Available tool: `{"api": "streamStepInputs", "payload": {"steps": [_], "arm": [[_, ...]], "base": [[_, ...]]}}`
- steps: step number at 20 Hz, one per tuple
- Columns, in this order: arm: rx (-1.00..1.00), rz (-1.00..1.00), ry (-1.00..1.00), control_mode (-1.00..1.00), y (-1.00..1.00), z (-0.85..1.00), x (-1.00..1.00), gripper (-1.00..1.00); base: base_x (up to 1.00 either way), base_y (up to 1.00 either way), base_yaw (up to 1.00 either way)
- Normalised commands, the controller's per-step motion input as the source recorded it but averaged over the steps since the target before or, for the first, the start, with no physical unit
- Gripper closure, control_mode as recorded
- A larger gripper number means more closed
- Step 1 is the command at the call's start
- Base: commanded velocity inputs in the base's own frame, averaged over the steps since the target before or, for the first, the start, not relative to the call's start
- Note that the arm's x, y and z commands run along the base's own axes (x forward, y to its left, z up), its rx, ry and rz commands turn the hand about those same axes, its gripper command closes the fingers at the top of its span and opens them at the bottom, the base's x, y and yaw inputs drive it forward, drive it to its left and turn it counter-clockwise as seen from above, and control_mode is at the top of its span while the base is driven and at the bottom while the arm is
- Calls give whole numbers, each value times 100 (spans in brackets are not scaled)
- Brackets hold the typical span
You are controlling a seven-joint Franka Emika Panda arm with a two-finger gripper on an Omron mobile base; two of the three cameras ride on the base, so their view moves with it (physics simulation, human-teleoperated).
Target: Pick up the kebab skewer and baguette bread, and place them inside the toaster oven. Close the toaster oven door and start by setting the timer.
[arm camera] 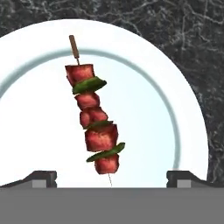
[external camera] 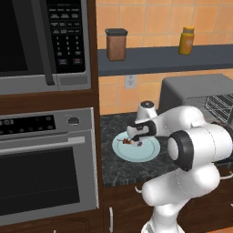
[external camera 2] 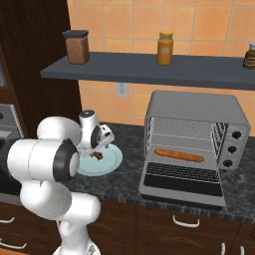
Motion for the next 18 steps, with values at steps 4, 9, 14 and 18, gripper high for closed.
{"api": "streamStepInputs", "payload": {"steps": [4, 9, 14, 18], "arm": [[0, 0, 10, -100, 10, -46, 35, -100], [0, 2, 12, -100, 0, -29, 28, -100], [0, 2, 8, -100, 0, -22, 18, -100], [0, 1, 1, -100, -9, -6, -17, 100]], "base": [[0, 0, 0], [0, 0, 0], [0, 0, 0], [0, 0, 0]]}}
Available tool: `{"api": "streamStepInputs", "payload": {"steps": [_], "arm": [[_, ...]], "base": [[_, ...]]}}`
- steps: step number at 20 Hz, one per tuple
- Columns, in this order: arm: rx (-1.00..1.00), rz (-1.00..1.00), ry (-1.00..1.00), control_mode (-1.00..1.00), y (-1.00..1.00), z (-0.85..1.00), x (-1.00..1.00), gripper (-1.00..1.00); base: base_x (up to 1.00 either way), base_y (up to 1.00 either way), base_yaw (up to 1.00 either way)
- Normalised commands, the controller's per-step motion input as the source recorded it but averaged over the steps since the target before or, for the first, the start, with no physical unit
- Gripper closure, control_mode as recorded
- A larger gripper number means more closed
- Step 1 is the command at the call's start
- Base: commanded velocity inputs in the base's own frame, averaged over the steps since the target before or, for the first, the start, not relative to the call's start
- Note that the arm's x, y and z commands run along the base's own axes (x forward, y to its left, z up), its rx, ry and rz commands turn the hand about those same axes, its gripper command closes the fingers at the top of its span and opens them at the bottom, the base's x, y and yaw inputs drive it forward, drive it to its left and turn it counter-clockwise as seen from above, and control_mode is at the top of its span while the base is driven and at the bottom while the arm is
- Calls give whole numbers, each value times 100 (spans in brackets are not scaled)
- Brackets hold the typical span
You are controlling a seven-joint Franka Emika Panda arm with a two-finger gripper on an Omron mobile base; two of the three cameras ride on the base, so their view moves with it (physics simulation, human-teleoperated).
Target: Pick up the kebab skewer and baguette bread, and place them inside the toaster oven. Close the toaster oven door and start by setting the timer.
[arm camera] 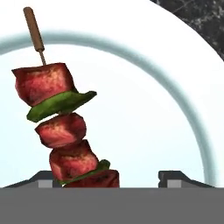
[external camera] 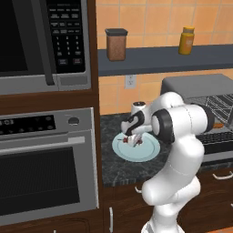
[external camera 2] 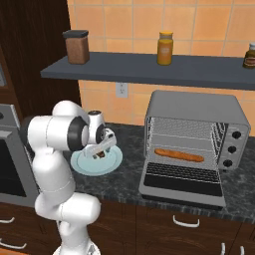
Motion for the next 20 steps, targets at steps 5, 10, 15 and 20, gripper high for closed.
{"api": "streamStepInputs", "payload": {"steps": [5, 10, 15, 20], "arm": [[2, 5, -1, -100, -32, 0, -61, 100], [5, 14, -8, -100, -67, 62, -76, 100], [1, 22, -16, -100, -98, 100, -77, 100], [0, 27, -12, -100, -100, 75, -47, 100]], "base": [[0, 0, 0], [0, 0, 0], [0, 0, 0], [0, 0, 0]]}}
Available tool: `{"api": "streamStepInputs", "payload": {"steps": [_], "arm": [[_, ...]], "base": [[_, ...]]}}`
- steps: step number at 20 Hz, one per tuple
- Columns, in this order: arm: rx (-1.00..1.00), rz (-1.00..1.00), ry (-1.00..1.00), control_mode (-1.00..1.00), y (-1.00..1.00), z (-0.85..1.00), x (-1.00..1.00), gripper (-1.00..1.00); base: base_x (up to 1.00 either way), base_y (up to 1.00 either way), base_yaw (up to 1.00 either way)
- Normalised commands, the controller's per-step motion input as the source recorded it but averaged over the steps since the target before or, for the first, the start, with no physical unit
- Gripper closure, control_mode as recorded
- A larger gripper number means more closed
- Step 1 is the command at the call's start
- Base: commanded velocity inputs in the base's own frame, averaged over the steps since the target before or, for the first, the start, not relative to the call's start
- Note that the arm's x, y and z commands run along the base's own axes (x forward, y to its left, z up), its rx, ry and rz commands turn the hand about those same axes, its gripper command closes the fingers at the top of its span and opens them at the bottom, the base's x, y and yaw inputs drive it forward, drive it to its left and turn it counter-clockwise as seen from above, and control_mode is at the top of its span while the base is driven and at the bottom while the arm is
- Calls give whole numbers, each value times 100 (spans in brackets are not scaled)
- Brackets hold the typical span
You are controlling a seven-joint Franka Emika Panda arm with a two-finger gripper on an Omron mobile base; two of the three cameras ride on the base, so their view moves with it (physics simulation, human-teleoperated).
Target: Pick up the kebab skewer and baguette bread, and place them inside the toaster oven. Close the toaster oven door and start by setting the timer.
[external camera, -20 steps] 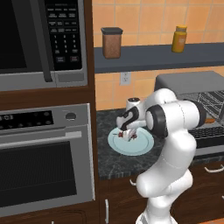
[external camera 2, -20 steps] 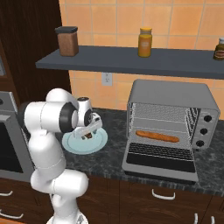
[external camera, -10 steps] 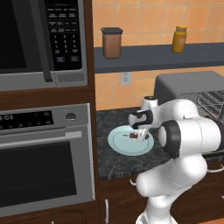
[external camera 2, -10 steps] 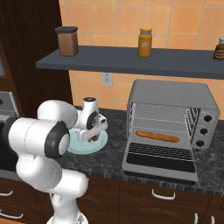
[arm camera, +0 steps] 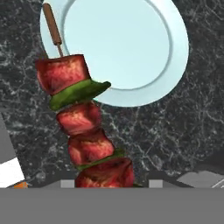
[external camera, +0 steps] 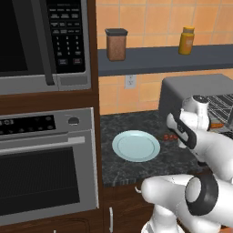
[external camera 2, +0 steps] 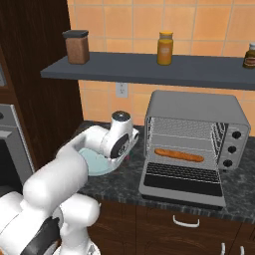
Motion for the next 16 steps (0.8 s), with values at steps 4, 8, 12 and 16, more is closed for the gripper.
{"api": "streamStepInputs", "payload": {"steps": [4, 8, 12, 16], "arm": [[1, 25, -2, -100, -100, 40, 0, 100], [5, 26, 0, -100, -100, 5, 21, 100], [3, 17, 0, -100, -100, 0, 48, 100], [7, 1, 3, -100, -89, 0, 62, 100]], "base": [[0, 0, 0], [0, 0, 0], [0, 0, 0], [0, 0, 0]]}}
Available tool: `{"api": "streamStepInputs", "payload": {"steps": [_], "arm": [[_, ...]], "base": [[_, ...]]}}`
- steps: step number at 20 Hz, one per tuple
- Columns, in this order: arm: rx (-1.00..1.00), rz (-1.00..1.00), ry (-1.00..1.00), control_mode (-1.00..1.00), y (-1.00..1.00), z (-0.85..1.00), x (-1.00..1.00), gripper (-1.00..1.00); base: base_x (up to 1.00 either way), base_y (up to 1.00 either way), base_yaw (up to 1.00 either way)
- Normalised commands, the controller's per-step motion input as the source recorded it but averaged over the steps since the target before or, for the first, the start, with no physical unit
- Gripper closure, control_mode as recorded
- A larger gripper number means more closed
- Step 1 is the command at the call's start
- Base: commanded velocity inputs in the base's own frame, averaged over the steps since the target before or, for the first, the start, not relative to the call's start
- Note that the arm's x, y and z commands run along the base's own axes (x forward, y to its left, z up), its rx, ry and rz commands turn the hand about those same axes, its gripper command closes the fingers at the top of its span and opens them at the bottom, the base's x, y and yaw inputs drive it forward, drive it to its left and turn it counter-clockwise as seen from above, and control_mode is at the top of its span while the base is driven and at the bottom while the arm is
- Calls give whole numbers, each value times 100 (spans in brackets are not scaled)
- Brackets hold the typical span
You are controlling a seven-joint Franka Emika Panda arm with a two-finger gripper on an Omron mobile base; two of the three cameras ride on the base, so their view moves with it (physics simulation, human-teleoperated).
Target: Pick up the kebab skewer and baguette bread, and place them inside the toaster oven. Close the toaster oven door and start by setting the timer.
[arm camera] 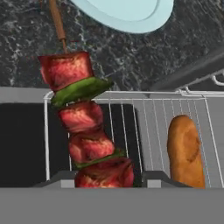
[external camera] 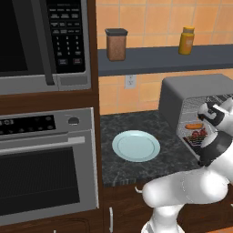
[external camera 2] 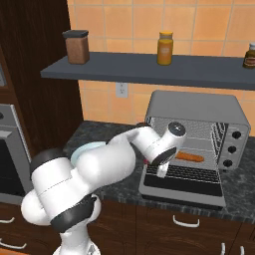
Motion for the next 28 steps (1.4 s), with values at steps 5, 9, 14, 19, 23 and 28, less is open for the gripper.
{"api": "streamStepInputs", "payload": {"steps": [5, 9, 14, 19, 23, 28], "arm": [[7, 0, 4, -100, -75, -3, 54, 100], [6, 0, 4, -100, -36, -18, 33, 100], [5, 0, 3, -100, -22, -35, 2, 100], [4, 0, 5, -100, -25, -35, 14, 100], [1, 1, 5, -100, -32, -26, 11, 100], [0, 0, 3, -100, -10, -32, -12, -100]], "base": [[0, 0, 0], [0, 0, 0], [0, 0, 0], [0, 0, 0], [0, 0, 0], [0, 0, 0]]}}
